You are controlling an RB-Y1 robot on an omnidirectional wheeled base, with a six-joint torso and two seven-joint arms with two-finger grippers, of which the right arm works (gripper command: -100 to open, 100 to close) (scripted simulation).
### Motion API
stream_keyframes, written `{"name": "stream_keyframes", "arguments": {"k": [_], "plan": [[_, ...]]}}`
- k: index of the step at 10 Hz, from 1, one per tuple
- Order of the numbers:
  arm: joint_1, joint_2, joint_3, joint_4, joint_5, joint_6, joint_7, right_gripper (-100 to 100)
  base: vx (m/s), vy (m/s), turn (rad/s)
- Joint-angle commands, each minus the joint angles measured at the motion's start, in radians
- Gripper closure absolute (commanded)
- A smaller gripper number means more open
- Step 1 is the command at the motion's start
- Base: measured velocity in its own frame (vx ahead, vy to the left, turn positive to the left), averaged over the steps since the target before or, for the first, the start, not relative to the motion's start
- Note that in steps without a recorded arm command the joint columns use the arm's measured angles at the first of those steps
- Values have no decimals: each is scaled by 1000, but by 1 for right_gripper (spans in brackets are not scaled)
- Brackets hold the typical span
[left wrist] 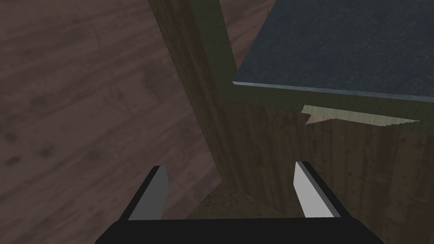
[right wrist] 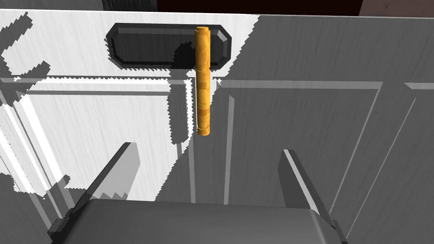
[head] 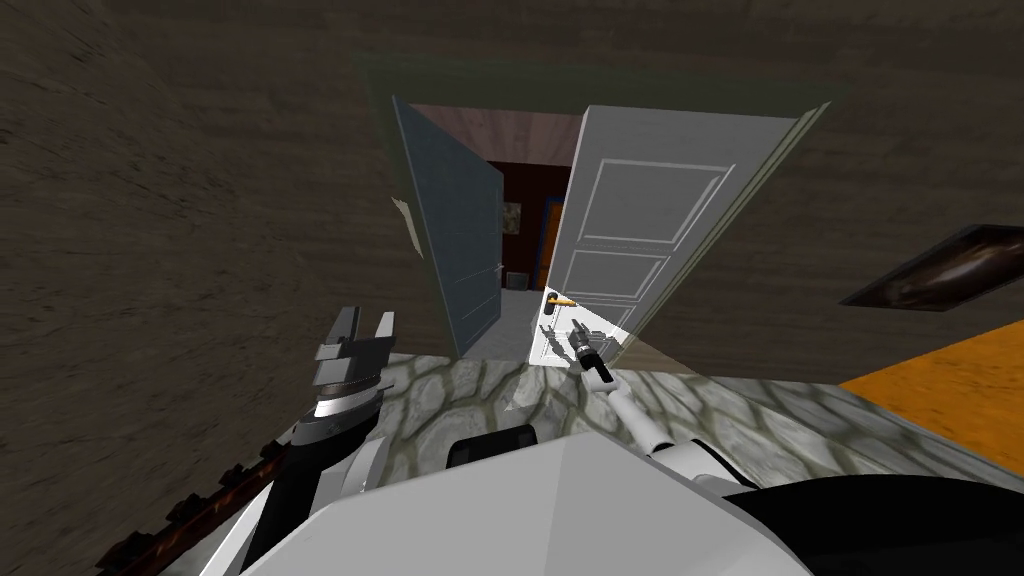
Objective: Push the door open
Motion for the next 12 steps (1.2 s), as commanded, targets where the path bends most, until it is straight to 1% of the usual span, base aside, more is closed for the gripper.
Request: {"name": "stream_keyframes", "arguments": {"k": [1,4,9,10,12], "plan": [[-23,-14,0,46,-8,-3,-6,-100,87,-15,43],[-50,-35,-2,102,-20,-5,-13,-100,99,-26,40],[-83,-60,-4,171,-35,-7,-21,-100,77,-17,24],[-84,-55,-3,170,-33,-10,-18,-100,41,-20,9],[-90,-53,-7,178,-33,-10,-16,-100,132,-51,24]]}}
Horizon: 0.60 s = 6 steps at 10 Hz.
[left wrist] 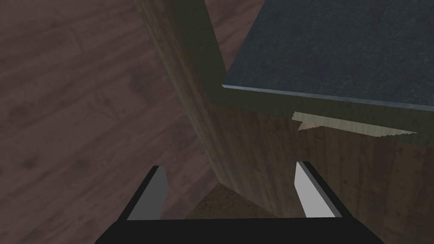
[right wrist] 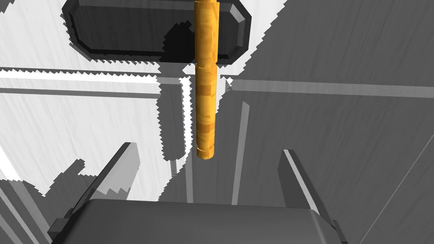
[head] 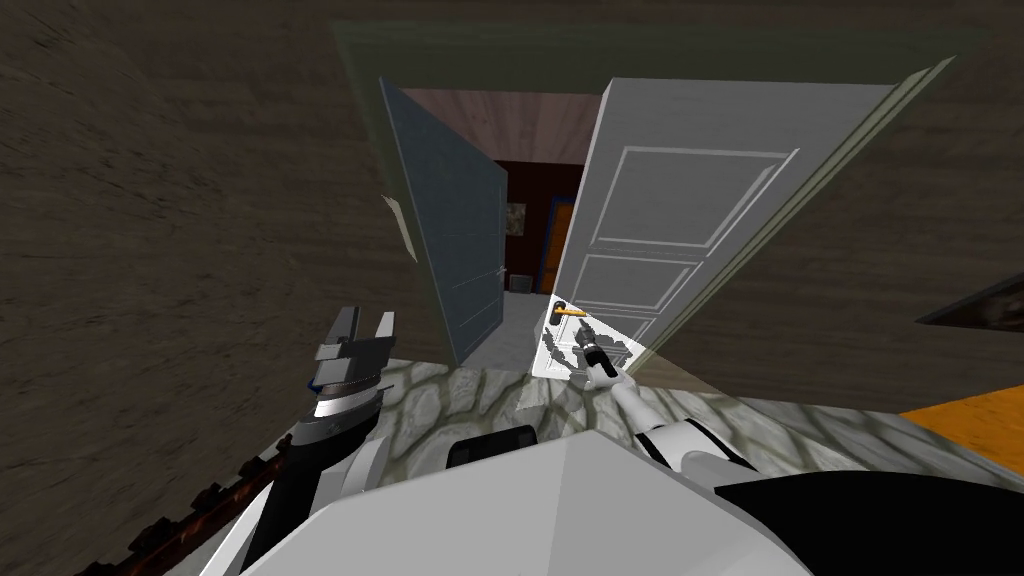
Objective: Push the door open
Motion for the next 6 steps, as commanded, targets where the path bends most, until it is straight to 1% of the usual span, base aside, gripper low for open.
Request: {"name": "stream_keyframes", "arguments": {"k": [1,3,6], "plan": [[-4,2,-4,4,0,2,3,-100,184,-51,31],[-10,5,-11,11,0,4,9,-100,200,-43,39],[-19,9,-20,21,0,7,15,-100,200,-97,33]]}}
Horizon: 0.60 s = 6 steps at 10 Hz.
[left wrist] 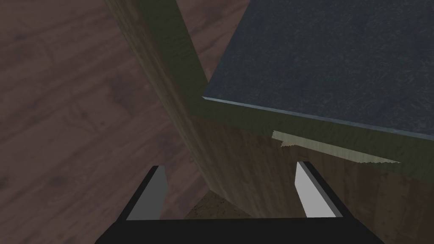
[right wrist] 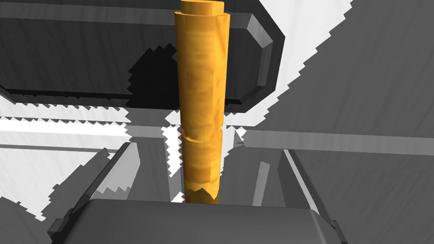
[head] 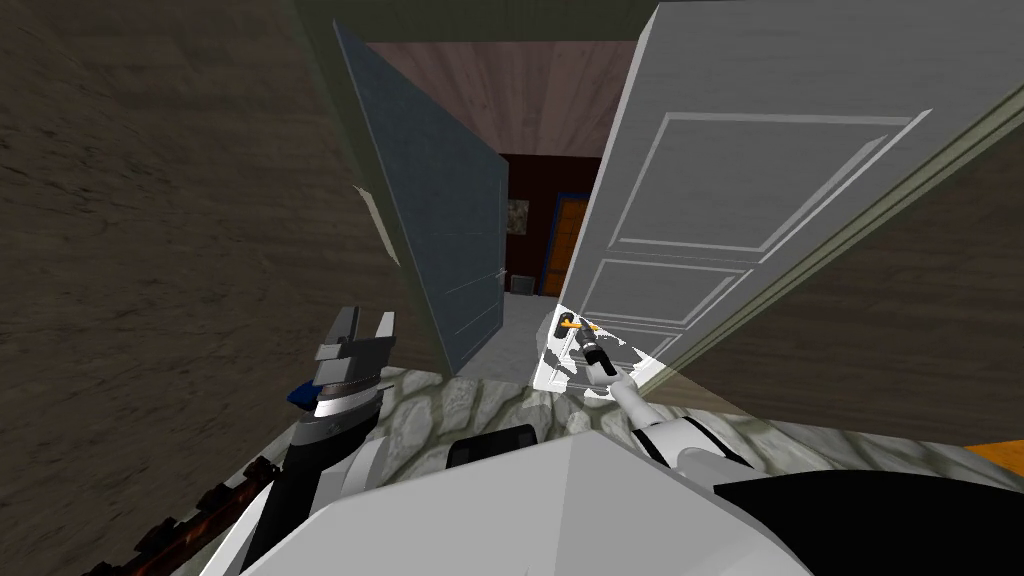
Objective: Push the door open
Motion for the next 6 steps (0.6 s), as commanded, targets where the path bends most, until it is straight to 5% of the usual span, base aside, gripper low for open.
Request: {"name": "stream_keyframes", "arguments": {"k": [1,2,6], "plan": [[0,0,0,0,0,0,0,-100,82,-39,12],[0,0,0,0,0,0,0,100,-9,3,-5],[0,0,0,0,0,0,0,100,-9,3,4]]}}
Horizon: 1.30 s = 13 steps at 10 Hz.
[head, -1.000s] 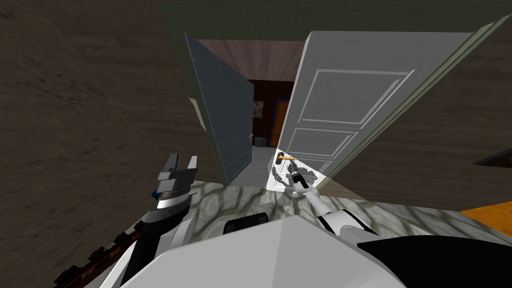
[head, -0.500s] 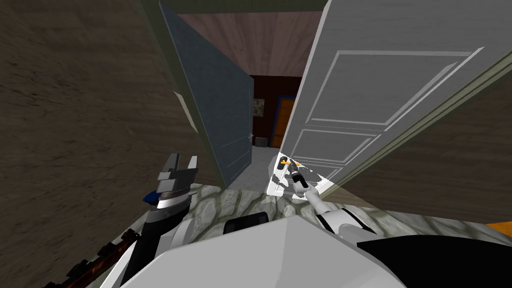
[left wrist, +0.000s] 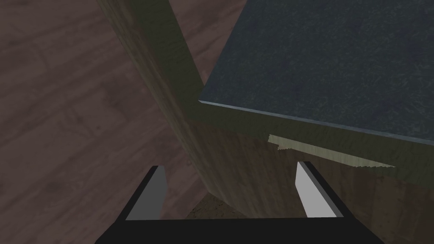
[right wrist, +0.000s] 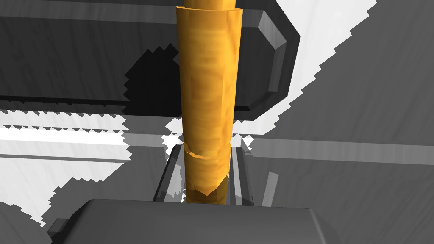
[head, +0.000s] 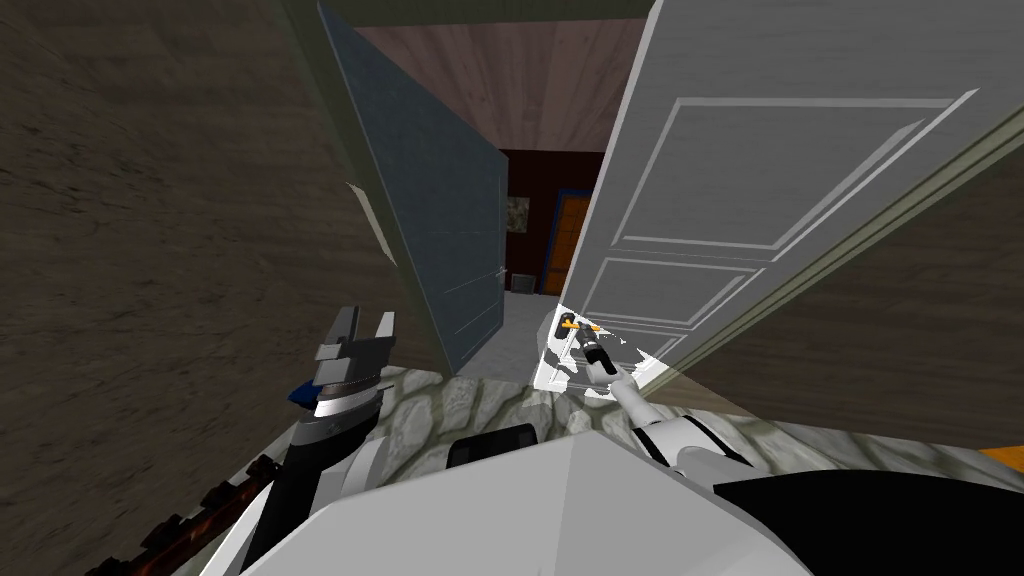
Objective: Push the door open
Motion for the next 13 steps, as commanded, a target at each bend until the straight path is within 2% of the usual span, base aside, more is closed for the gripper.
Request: {"name": "stream_keyframes", "arguments": {"k": [1,2,4,5,9,10,11,12,13], "plan": [[6,5,3,2,1,0,0,100,0,0,0],[-15,10,-32,18,-7,-2,32,100,130,16,-1],[-27,17,-59,32,-13,-3,58,100,169,-3,-9],[-27,17,-59,32,-13,-3,58,100,113,-28,7],[-65,42,-144,78,-31,-8,141,100,149,-25,10],[-65,42,-144,78,-31,-8,141,100,110,-17,-12],[-71,46,-158,86,-34,-9,154,100,77,-26,2],[-84,55,-186,102,-40,-11,182,100,111,-19,-1],[-91,59,-201,110,-43,-12,197,100,133,-10,-1]]}}
